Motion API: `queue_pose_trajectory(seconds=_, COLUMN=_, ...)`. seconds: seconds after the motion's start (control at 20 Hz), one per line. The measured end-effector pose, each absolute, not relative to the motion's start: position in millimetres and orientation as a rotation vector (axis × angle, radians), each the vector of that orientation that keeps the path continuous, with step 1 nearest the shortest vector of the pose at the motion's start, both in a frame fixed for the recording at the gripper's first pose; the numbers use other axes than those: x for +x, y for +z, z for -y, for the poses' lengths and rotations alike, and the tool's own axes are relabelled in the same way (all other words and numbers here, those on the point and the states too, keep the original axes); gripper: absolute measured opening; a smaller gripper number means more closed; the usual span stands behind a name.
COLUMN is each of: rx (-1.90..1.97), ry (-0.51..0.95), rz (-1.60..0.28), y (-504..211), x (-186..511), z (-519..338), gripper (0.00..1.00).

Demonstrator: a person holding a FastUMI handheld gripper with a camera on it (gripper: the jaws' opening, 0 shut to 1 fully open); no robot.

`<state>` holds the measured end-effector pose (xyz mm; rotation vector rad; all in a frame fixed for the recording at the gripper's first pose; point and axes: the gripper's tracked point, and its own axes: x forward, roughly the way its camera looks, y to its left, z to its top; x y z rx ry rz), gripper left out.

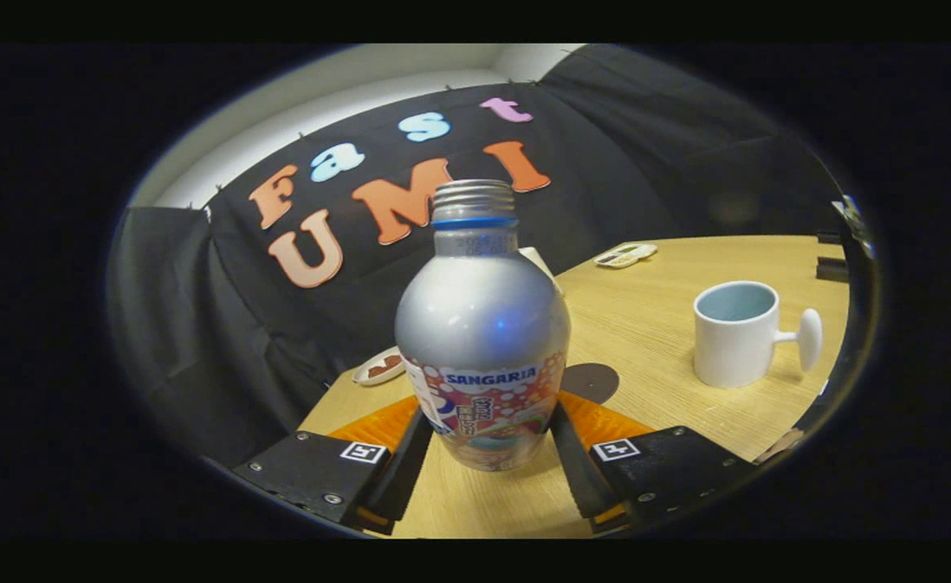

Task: Take the bottle from table, then pour the juice into the cup, finally place the bottle on the coaster

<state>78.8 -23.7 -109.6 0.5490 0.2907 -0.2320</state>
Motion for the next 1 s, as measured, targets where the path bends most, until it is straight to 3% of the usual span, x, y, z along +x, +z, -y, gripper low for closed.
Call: queue_pose_trajectory(seconds=1.0, rx=1.247, ry=-0.349, rz=-0.172, y=-101, x=106, z=74, gripper=0.77)
